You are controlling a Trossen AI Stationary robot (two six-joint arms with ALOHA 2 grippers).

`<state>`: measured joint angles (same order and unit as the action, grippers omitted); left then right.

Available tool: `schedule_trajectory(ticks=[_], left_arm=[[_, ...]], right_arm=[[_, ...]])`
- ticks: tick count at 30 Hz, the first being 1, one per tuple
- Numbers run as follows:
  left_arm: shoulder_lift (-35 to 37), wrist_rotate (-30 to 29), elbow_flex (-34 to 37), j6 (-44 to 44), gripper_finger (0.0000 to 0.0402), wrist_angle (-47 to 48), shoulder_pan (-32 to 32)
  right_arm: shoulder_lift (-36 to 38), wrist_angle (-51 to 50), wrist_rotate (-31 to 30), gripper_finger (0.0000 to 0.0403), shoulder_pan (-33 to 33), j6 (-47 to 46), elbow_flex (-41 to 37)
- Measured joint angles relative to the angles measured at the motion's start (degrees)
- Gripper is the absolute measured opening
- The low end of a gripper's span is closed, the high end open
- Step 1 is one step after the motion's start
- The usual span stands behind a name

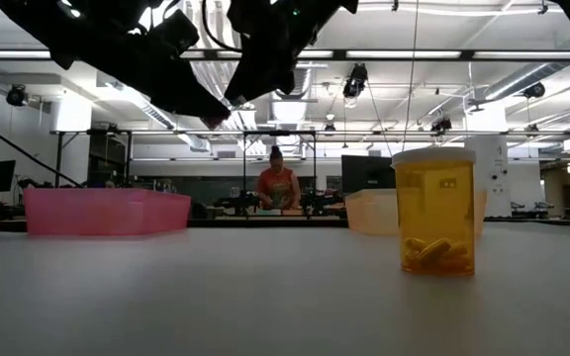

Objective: Pick and place medicine bottles into bin by pill shape (circle, oval)
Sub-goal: Put the blue capsule bottle into the pink bin

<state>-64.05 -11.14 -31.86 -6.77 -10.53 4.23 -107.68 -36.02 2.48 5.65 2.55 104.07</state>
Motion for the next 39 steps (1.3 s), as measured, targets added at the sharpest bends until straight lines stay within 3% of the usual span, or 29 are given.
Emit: schedule_trajectory(ticks=[5, 16, 26, 33, 36, 39], left_arm=[[0.02, -0.08, 0.0, -0.11, 0.0176, -0.05, 0.0], [0.02, -0.13, 0.0, -0.24, 0.0062, -0.03, -0.02], [0.07, -0.49, 0.0, -0.19, 0.0091, 0.01, 0.02], [1.02, -11.28, 0.0, 0.28, 0.0093, 3.96, 1.31], [1.87, -17.92, -0.57, 2.08, 0.0094, 10.15, 3.49], [2.95, -20.79, -2.44, 6.06, 0.0094, 18.96, 7.45]], right_arm=[[0.0, 0.73, 0.02, 0.0112, 0.0, 0.02, 0.22], [0.0, 0.82, -0.11, 0.0117, 0.02, 0.42, 0.22], [2.0, -0.44, -1.58, 0.0202, 0.83, 0.07, 0.22], [8.93, -7.54, -7.33, 0.0221, 2.1, -2.02, 0.22], [11.77, -13.01, -10.38, 0.0219, 2.14, -3.73, 0.21], [14.2, -17.95, -12.25, 0.022, 2.15, -5.62, 0.0]])
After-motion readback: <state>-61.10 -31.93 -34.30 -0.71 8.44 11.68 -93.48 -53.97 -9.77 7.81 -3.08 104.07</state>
